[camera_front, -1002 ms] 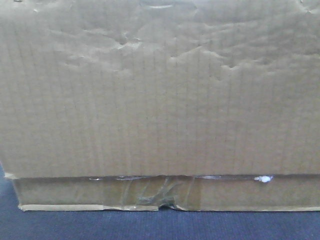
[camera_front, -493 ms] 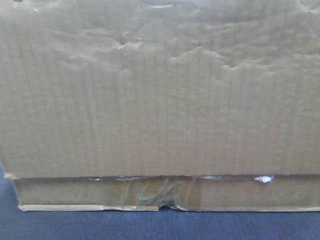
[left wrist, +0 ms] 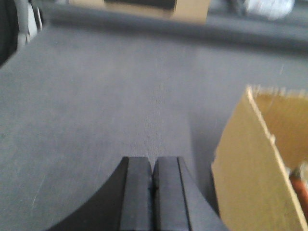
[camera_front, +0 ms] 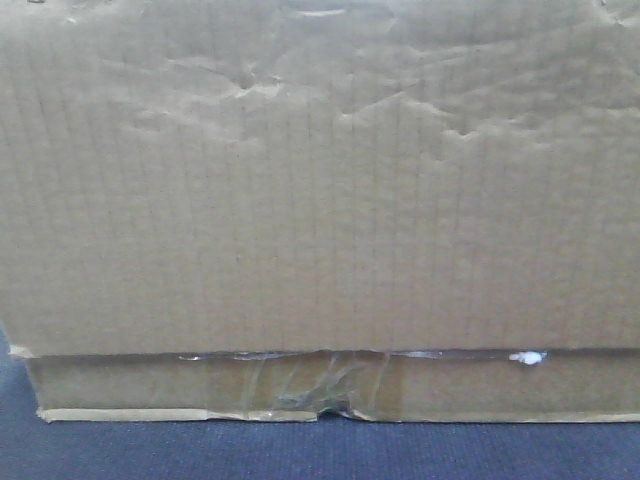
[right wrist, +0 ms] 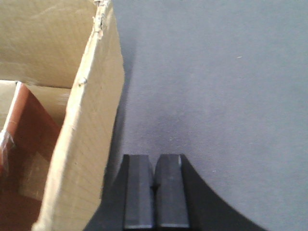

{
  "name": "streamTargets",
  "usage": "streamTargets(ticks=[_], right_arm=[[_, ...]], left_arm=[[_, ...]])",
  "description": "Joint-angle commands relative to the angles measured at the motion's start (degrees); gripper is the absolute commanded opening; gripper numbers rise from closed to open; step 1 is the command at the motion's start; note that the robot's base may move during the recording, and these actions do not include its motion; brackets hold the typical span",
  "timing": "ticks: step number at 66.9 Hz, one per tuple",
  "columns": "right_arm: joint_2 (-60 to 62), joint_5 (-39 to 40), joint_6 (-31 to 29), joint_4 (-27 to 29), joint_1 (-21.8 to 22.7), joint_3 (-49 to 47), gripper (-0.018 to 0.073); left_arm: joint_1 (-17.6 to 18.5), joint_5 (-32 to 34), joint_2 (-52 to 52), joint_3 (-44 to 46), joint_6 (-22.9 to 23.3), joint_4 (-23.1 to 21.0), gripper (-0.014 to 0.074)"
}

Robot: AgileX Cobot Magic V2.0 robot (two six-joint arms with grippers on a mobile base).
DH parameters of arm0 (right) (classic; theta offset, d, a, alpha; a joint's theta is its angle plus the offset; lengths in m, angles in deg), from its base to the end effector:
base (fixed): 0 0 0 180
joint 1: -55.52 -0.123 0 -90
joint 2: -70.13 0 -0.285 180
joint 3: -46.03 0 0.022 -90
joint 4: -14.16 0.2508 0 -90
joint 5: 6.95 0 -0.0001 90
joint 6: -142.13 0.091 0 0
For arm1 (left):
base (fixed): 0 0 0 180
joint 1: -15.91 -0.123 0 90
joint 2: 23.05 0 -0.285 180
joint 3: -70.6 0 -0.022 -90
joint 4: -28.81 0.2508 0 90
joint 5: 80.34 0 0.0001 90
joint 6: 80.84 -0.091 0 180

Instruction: Stack two boxes on right shelf middle

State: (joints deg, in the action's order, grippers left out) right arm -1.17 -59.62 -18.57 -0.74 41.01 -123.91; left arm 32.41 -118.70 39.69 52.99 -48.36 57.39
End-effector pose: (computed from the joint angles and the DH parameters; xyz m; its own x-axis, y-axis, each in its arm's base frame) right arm 0.2160 0.0367 0.3915 -0.6686 0.0049 -0.7436 0.0172 0.9998 -0.0090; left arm 0.1914 -0.0285 0.4031 -0.4043 -0.0420 -0.9137 -0.0528 0.9983 -0.0226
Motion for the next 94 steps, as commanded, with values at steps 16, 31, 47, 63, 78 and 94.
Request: streamTargets(ticks=[16,31,47,63,78,94], right_arm=[[-9.2,-9.6,3.8,3.3,-4.7,-13.8,-0.0146],[-12.5,-10.1,3.5,5.7,-4.9,-18.1,-0.0146],[-14.8,-10.7,3.5,7.4,-5.0,-18.4,-0.0149],[-16.5,-12.1,3.5,7.8,-5.0,-18.4,0.0172],[-17.4,-17.3,3.5,7.9,-5.0,-18.1,0.0568],[-20.3,-17.3,3.5,8.8,-5.0,-16.8,0.0558]], left_arm=[[12.3,-29.1,21.1,28.7,-3.5,-2.2,-0.0111],[12.5,-31.6,28.8,41.8,-3.9,-8.7,-0.0111],[12.5,-31.6,31.4,42.8,-4.0,-13.1,0.0115],[12.5,-31.6,32.8,42.8,-4.0,-14.5,0.04],[12.5,-31.6,33.0,38.7,-4.0,-16.9,0.0409],[11.3,-31.6,33.0,32.3,-3.9,-16.5,0.0409]])
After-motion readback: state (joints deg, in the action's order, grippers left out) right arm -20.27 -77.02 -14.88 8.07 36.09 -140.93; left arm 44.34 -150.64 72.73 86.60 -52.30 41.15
